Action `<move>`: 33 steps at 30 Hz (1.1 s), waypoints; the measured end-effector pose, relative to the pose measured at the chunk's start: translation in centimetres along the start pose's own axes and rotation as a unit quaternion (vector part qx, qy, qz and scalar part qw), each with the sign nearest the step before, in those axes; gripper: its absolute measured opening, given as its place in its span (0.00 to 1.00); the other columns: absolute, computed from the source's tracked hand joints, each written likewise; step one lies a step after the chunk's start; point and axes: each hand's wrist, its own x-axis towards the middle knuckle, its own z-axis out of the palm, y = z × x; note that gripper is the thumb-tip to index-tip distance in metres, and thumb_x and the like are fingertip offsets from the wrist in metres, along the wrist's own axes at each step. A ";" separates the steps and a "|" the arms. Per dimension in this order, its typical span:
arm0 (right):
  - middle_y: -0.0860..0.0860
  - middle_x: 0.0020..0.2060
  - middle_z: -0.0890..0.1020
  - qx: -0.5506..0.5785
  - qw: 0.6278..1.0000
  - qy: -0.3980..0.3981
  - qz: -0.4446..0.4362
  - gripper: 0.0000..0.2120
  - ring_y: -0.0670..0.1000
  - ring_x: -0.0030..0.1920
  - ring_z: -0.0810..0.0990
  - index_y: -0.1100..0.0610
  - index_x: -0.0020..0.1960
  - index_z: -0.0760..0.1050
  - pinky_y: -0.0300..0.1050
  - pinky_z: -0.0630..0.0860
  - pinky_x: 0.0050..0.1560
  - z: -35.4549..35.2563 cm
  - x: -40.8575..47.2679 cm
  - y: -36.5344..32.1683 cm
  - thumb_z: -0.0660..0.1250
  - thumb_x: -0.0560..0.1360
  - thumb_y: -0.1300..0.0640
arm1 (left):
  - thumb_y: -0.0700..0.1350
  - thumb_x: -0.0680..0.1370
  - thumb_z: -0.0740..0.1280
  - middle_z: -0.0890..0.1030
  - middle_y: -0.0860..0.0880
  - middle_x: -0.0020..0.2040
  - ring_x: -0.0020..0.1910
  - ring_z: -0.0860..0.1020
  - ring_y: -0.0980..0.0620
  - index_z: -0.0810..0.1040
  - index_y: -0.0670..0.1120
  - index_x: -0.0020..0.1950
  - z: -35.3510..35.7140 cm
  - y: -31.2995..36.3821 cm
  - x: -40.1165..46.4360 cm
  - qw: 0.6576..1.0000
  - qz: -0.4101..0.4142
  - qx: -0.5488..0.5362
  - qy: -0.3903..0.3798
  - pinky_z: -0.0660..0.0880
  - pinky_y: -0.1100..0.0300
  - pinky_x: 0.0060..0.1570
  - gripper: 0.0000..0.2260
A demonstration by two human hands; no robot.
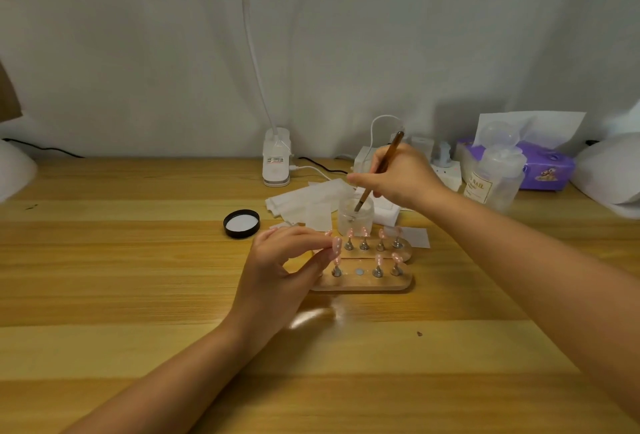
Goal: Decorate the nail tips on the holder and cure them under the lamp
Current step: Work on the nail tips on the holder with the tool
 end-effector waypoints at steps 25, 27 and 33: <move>0.47 0.29 0.82 0.281 0.953 0.105 0.033 0.11 0.41 0.27 0.78 0.52 0.42 0.74 0.30 0.74 0.29 -4.2 -6.2 1.2 0.60 0.73 0.46 | 0.44 0.71 0.70 0.83 0.52 0.42 0.43 0.80 0.54 0.81 0.47 0.50 0.0 0.0 0.0 1.000 -0.001 0.006 -0.013 0.73 0.39 0.46 0.09; 0.47 0.36 0.83 0.253 0.961 0.095 -0.063 0.11 0.40 0.33 0.80 0.49 0.45 0.75 0.29 0.74 0.34 -3.0 -8.8 1.2 0.58 0.73 0.45 | 0.44 0.70 0.68 0.83 0.51 0.43 0.44 0.80 0.52 0.81 0.46 0.50 0.0 0.1 0.0 1.000 -0.006 0.011 -0.014 0.72 0.38 0.47 0.10; 0.45 0.35 0.80 0.111 0.945 0.151 -0.269 0.17 0.42 0.40 0.77 0.53 0.42 0.76 0.41 0.73 0.44 0.1 -12.6 1.8 0.54 0.78 0.45 | 0.43 0.70 0.68 0.82 0.50 0.42 0.44 0.79 0.51 0.82 0.45 0.49 0.0 0.2 0.0 0.999 0.004 0.033 -0.033 0.71 0.38 0.47 0.10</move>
